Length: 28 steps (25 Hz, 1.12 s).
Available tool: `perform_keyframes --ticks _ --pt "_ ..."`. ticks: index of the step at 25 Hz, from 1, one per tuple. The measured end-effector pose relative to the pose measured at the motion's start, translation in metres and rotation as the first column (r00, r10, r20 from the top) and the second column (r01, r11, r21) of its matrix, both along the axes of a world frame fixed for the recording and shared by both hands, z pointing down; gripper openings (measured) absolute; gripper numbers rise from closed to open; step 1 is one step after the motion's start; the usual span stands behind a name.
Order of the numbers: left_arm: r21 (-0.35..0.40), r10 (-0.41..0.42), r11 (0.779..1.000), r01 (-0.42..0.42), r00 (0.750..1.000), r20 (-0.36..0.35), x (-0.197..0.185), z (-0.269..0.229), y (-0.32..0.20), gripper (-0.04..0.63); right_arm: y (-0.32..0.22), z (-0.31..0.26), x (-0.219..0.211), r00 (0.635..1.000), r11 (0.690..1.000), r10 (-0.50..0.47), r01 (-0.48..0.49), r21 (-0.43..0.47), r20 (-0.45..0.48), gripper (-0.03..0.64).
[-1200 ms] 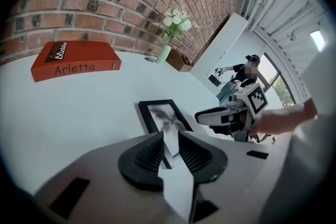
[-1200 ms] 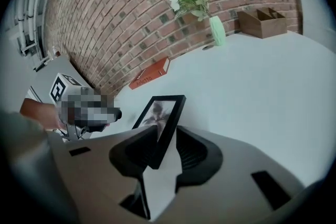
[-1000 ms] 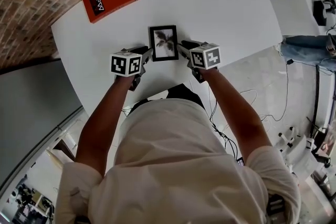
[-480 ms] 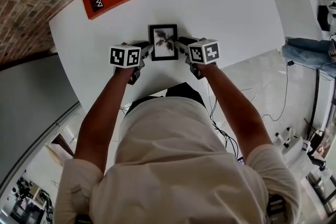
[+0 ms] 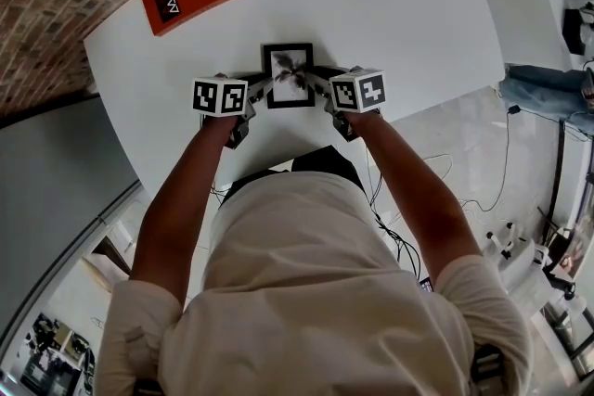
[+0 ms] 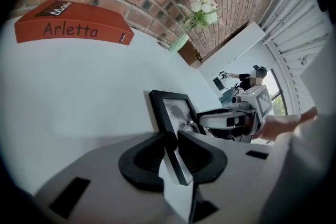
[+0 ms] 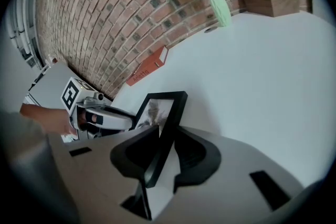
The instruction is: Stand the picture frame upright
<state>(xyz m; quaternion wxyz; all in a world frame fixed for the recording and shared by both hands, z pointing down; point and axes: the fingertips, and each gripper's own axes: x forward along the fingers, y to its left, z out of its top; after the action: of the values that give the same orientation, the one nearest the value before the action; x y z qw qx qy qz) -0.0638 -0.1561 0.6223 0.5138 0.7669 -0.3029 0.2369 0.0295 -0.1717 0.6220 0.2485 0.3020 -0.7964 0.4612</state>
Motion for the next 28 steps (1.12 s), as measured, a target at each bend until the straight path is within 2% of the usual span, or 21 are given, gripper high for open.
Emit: perform_keyframes --ticks 11,16,28 --pt "0.005 0.011 1.0 -0.011 1.0 0.028 0.001 0.0 0.0 0.072 0.001 -0.001 0.001 1.0 1.0 0.001 -0.001 -0.006 -0.006 0.092" --pt "0.03 0.033 0.999 -0.034 0.999 0.032 0.001 -0.005 -0.001 0.069 0.003 -0.006 0.002 0.999 1.0 0.028 -0.028 -0.004 0.024 0.082" --pt "0.079 0.048 0.996 -0.049 0.999 0.021 0.013 -0.024 -0.006 0.057 -0.003 -0.038 0.018 0.996 0.995 0.054 -0.059 0.082 0.069 0.061"
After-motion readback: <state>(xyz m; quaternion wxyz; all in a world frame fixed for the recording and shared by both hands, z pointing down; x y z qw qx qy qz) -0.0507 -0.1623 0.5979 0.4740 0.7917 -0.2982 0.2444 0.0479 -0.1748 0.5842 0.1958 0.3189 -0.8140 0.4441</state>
